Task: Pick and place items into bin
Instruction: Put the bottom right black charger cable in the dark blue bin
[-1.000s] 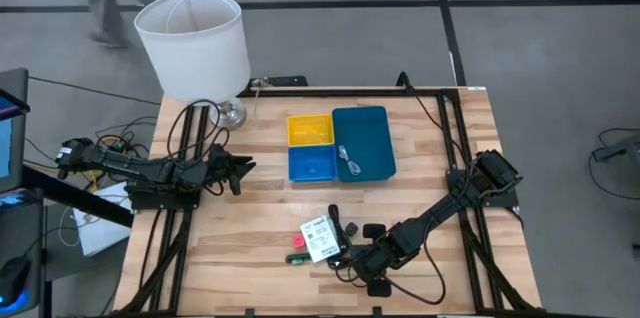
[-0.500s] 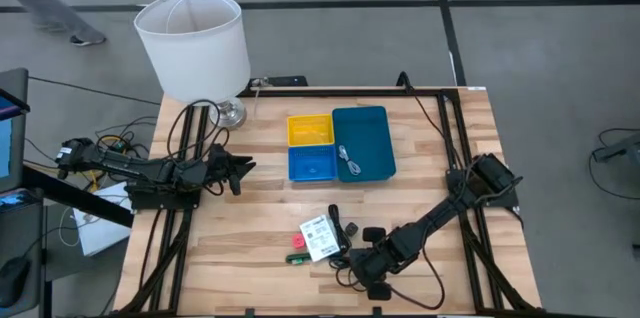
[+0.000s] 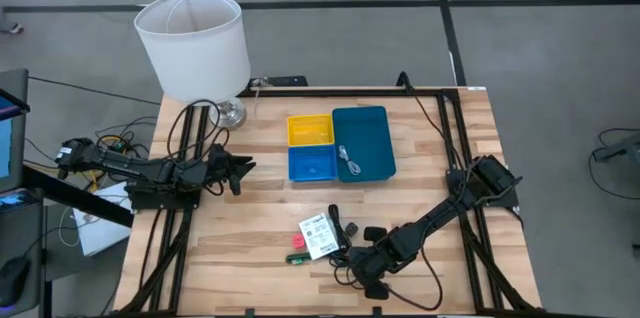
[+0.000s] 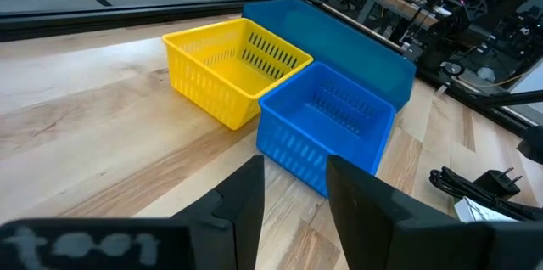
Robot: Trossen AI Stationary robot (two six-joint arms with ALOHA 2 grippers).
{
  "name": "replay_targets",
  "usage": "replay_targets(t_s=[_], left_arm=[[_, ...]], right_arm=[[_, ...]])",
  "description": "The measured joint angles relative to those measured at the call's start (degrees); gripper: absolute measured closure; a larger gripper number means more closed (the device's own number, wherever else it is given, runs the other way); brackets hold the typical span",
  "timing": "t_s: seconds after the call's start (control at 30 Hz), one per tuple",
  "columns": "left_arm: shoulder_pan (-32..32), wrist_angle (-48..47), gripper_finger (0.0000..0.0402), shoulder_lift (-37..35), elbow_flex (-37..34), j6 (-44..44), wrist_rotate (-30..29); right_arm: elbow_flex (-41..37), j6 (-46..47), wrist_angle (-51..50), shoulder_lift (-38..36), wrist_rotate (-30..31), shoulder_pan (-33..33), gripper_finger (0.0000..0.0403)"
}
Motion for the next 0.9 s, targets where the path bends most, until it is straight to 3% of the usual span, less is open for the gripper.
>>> replay_targets(t_s=[0.23, 0.4, 0.9], left_arm=[[0.0, -0.1, 0.0286, 0.0, 0.0, 0.0, 0.0], [0.0, -0.1, 0.0286, 0.0, 0.0, 0.0, 0.0], [0.0, -0.1, 0.0286, 0.0, 0.0, 0.0, 0.0]], right_arm=[[4.0, -1.9, -6.6, 0.5, -4.1, 1.7, 0.0400], [7.3, -2.8, -12.3, 0.5, -3.4, 2.4, 0.0401], [20.4, -7.5, -35.5, 0.3, 12.0, -0.6, 0.0402]])
